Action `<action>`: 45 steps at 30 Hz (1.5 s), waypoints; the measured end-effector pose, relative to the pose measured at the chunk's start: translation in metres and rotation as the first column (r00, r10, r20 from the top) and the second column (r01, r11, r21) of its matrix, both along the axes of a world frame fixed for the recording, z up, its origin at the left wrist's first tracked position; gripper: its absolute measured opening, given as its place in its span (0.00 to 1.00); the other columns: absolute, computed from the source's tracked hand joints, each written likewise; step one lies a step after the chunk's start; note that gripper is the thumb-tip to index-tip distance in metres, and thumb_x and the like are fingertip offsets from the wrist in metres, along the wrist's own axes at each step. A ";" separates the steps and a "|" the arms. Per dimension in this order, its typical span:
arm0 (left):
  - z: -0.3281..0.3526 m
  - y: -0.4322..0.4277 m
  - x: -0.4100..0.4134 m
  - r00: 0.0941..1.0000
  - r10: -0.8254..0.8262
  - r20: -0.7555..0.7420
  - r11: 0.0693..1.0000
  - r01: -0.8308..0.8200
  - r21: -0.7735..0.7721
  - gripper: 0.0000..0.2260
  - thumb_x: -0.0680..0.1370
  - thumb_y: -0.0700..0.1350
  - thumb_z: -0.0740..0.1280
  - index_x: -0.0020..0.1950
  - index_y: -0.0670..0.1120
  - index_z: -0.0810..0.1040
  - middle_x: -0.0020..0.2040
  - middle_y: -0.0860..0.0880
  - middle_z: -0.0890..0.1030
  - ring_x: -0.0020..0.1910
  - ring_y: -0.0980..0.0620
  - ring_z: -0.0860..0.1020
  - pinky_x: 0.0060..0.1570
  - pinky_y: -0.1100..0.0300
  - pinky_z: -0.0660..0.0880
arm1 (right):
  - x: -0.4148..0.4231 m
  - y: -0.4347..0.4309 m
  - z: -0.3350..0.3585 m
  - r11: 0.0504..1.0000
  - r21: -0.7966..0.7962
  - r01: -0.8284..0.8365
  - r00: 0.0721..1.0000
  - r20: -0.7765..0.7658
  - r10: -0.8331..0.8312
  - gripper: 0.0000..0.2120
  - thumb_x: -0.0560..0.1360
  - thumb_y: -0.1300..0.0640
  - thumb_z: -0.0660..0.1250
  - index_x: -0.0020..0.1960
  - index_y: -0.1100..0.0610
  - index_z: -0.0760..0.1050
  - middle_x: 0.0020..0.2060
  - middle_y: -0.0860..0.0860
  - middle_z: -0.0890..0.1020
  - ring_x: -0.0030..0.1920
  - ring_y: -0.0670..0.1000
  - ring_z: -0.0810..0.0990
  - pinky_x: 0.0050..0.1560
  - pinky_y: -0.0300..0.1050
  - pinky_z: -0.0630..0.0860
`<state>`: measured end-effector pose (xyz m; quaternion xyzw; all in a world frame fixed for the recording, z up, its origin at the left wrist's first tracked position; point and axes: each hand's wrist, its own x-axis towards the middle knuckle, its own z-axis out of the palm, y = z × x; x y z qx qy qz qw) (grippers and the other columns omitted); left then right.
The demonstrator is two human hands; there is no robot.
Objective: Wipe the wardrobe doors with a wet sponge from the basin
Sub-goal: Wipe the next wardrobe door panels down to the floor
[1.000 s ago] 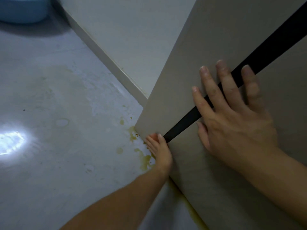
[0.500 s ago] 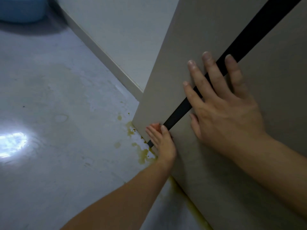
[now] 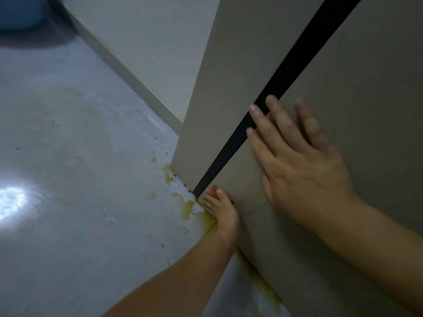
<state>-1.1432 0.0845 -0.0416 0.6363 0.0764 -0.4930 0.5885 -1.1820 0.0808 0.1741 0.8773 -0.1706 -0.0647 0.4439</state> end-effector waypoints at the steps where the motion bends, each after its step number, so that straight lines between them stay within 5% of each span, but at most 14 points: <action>1: 0.011 0.002 -0.007 1.000 -0.004 0.009 1.000 0.004 -0.023 0.29 0.87 0.52 0.47 0.82 0.39 0.40 0.84 0.43 0.41 0.83 0.48 0.42 0.79 0.56 0.40 | -0.014 0.003 0.001 1.000 0.008 0.004 1.000 0.002 -0.004 0.31 0.81 0.53 0.50 0.82 0.63 0.53 0.82 0.63 0.44 0.82 0.64 0.39 0.79 0.64 0.36; 4: 0.061 -0.003 -0.006 0.957 0.082 0.278 0.978 -0.024 -0.206 0.30 0.86 0.56 0.46 0.82 0.46 0.36 0.83 0.47 0.35 0.82 0.52 0.36 0.80 0.52 0.36 | -0.045 0.013 0.014 0.998 0.057 0.011 0.995 0.094 -0.016 0.33 0.77 0.52 0.57 0.80 0.64 0.61 0.82 0.63 0.51 0.82 0.63 0.45 0.81 0.63 0.42; 8: 0.133 -0.014 0.015 0.620 0.259 0.740 0.892 0.142 -0.430 0.34 0.82 0.61 0.46 0.80 0.48 0.33 0.81 0.51 0.31 0.80 0.53 0.30 0.77 0.52 0.29 | -0.063 0.016 0.046 1.000 0.023 0.008 0.971 0.240 -0.013 0.31 0.76 0.53 0.62 0.77 0.61 0.68 0.81 0.61 0.56 0.82 0.63 0.50 0.80 0.67 0.48; 13: 0.103 0.016 -0.036 0.357 0.218 0.908 0.846 0.396 -0.358 0.33 0.85 0.61 0.44 0.81 0.47 0.32 0.82 0.43 0.32 0.81 0.41 0.34 0.79 0.42 0.35 | -0.099 0.024 0.065 0.999 -0.033 0.014 0.969 0.246 -0.005 0.30 0.75 0.53 0.66 0.76 0.60 0.70 0.81 0.60 0.57 0.81 0.64 0.53 0.79 0.68 0.51; 20: 0.204 -0.019 0.034 0.207 0.360 0.910 0.857 0.311 -0.410 0.33 0.84 0.55 0.51 0.82 0.37 0.44 0.82 0.35 0.42 0.82 0.37 0.40 0.78 0.36 0.39 | -0.124 0.028 0.080 0.999 -0.047 0.028 0.942 0.335 -0.010 0.30 0.77 0.52 0.61 0.78 0.58 0.68 0.81 0.58 0.57 0.81 0.62 0.54 0.80 0.64 0.48; 25: 0.158 0.014 -0.020 -0.026 0.290 0.957 0.814 0.533 -0.232 0.35 0.84 0.57 0.53 0.82 0.46 0.35 0.82 0.41 0.34 0.81 0.35 0.38 0.79 0.36 0.40 | -0.134 0.029 0.088 0.995 -0.085 0.056 0.928 0.373 -0.020 0.30 0.79 0.52 0.59 0.80 0.60 0.63 0.82 0.58 0.56 0.82 0.61 0.53 0.80 0.63 0.48; 28: 0.176 0.007 -0.005 -0.113 0.304 0.946 0.822 0.533 -0.201 0.36 0.84 0.59 0.52 0.81 0.48 0.33 0.82 0.41 0.34 0.81 0.35 0.37 0.79 0.37 0.37 | -0.140 0.028 0.093 0.992 -0.110 0.064 0.933 0.359 -0.021 0.31 0.79 0.52 0.60 0.80 0.60 0.63 0.82 0.57 0.56 0.82 0.61 0.53 0.80 0.63 0.50; 32: 0.268 -0.010 0.029 -0.158 0.413 0.897 0.811 0.512 -0.283 0.35 0.84 0.56 0.56 0.81 0.36 0.48 0.81 0.30 0.45 0.81 0.31 0.42 0.78 0.36 0.38 | -0.143 0.031 0.096 0.986 -0.132 0.105 0.908 0.417 -0.041 0.30 0.80 0.52 0.57 0.80 0.60 0.61 0.82 0.57 0.55 0.82 0.61 0.52 0.80 0.63 0.48; 37: 0.199 0.013 -0.007 -0.286 0.371 0.883 0.772 0.624 -0.122 0.35 0.85 0.58 0.53 0.82 0.44 0.38 0.81 0.38 0.37 0.81 0.31 0.42 0.79 0.37 0.40 | -0.152 0.031 0.096 0.984 -0.150 0.099 0.902 0.431 -0.025 0.31 0.79 0.52 0.59 0.80 0.60 0.61 0.82 0.57 0.56 0.82 0.60 0.53 0.80 0.62 0.49; 41: 0.192 0.014 -0.012 -0.276 0.368 0.888 0.772 0.623 -0.127 0.33 0.86 0.60 0.49 0.82 0.48 0.35 0.81 0.43 0.32 0.81 0.35 0.38 0.79 0.39 0.39 | -0.156 0.032 0.099 0.983 -0.158 0.093 0.919 0.394 -0.023 0.32 0.78 0.52 0.60 0.80 0.59 0.62 0.82 0.57 0.56 0.82 0.60 0.53 0.80 0.63 0.50; 45: 0.265 -0.007 0.008 -0.244 0.457 0.855 0.776 0.579 -0.249 0.31 0.85 0.54 0.54 0.81 0.37 0.48 0.80 0.30 0.47 0.79 0.27 0.46 0.78 0.32 0.42 | -0.168 0.034 0.099 0.979 -0.178 0.100 0.917 0.397 -0.021 0.31 0.78 0.52 0.61 0.80 0.57 0.63 0.82 0.56 0.56 0.82 0.61 0.54 0.79 0.67 0.52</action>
